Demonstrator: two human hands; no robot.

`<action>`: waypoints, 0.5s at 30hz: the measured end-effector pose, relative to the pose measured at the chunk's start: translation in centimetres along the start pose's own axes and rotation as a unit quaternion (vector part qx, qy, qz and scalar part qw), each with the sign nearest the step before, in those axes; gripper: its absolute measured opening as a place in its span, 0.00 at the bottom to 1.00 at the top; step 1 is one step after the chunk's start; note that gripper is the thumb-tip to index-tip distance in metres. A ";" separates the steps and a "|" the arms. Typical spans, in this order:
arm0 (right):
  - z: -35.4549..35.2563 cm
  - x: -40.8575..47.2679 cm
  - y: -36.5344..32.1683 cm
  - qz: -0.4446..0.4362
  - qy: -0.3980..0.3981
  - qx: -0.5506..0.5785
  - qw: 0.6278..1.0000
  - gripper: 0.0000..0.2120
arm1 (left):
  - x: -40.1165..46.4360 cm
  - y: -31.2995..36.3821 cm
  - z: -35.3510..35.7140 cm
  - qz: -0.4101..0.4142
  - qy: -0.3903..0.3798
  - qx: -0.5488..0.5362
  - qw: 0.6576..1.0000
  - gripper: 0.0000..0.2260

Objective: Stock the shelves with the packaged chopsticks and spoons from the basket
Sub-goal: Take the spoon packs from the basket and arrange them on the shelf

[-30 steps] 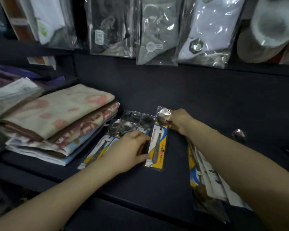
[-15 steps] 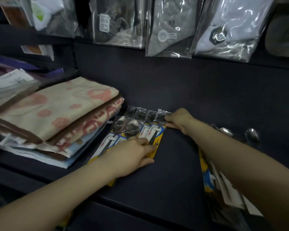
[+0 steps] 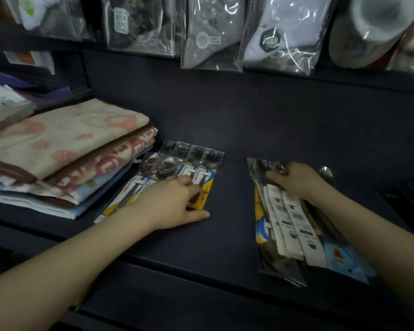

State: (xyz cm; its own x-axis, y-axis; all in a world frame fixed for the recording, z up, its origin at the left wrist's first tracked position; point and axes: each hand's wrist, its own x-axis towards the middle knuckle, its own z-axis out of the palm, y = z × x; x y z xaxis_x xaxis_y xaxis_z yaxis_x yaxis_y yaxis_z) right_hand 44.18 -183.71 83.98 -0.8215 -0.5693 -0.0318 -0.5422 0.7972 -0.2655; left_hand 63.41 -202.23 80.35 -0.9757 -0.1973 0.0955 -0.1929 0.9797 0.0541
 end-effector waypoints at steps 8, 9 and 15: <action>0.9 1.6 0.2 0.062 -0.021 0.016 0.998 0.24 | 0.1 4.4 -0.1 0.055 0.078 -0.112 0.989 0.32; 0.8 1.6 0.4 0.059 -0.017 0.014 0.998 0.23 | 0.1 4.9 0.0 0.065 0.085 -0.121 0.987 0.31; -0.5 1.0 2.2 0.077 0.062 0.175 0.980 0.25 | 0.8 7.0 -0.2 0.092 0.136 -0.180 0.970 0.24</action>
State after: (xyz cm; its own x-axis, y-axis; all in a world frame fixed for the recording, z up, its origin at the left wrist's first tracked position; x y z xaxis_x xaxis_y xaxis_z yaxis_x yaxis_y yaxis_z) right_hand 42.08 -182.41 83.86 -0.9158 -0.4015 0.0137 -0.3340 0.7419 -0.5814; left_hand 61.32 -195.52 80.99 -0.9169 -0.0693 0.3931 0.0798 0.9331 0.3506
